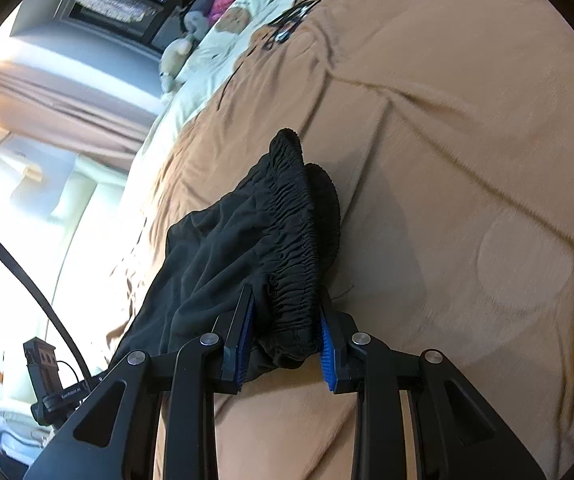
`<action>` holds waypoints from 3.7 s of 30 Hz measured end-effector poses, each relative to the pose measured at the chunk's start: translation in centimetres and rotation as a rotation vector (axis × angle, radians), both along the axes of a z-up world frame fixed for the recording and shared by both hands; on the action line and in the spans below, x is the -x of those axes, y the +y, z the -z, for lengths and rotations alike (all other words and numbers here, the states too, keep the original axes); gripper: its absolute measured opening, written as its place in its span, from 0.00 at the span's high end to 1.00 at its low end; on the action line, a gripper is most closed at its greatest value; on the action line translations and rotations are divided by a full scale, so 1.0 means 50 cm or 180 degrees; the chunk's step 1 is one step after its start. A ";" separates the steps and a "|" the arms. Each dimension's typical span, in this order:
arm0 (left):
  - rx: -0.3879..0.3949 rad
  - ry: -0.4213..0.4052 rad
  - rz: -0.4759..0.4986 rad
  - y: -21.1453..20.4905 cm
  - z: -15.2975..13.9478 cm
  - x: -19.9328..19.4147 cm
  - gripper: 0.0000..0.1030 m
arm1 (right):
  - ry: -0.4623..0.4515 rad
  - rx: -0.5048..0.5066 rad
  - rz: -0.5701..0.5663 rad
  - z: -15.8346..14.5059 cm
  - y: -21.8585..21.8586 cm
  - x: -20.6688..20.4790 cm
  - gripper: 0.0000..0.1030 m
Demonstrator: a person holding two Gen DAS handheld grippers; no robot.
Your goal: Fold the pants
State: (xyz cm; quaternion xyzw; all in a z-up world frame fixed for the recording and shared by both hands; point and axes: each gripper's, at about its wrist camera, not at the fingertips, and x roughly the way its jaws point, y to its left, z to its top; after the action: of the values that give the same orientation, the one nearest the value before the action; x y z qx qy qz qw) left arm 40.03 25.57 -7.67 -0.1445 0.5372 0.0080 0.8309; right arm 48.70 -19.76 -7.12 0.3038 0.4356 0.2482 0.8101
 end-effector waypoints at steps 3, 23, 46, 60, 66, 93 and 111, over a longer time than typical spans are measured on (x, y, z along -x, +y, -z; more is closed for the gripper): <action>0.0033 0.0007 -0.0048 0.008 -0.003 0.040 0.92 | 0.0009 0.0038 -0.0106 0.004 0.009 0.015 0.75; 0.0345 -0.0193 -0.0488 0.024 -0.021 0.323 0.92 | -0.0067 0.0232 -0.0838 -0.015 0.024 0.032 0.75; 0.0919 -0.0200 -0.0829 0.025 0.119 0.414 0.46 | -0.0535 0.0569 -0.0516 -0.083 0.018 0.087 0.49; 0.1636 -0.0466 -0.1175 0.059 0.182 0.438 0.46 | -0.0953 0.0888 -0.1338 -0.098 0.217 0.171 0.53; 0.1947 -0.0587 -0.1310 0.057 0.199 0.468 0.47 | -0.0883 0.1123 -0.1616 -0.079 0.286 0.175 0.60; 0.2390 -0.0977 -0.1994 0.029 0.230 0.567 0.71 | -0.0716 0.1776 -0.1657 -0.072 0.409 0.125 0.75; 0.2433 -0.1045 -0.2126 0.023 0.236 0.570 0.73 | -0.0469 0.2162 -0.1311 -0.031 0.508 -0.023 0.75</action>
State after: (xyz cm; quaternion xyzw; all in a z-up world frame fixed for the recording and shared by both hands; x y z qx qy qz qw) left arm 11.55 26.75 -19.47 -0.5994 0.2895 0.0530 0.7444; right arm 49.87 5.62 -5.58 -0.0935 0.4854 0.2683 0.8268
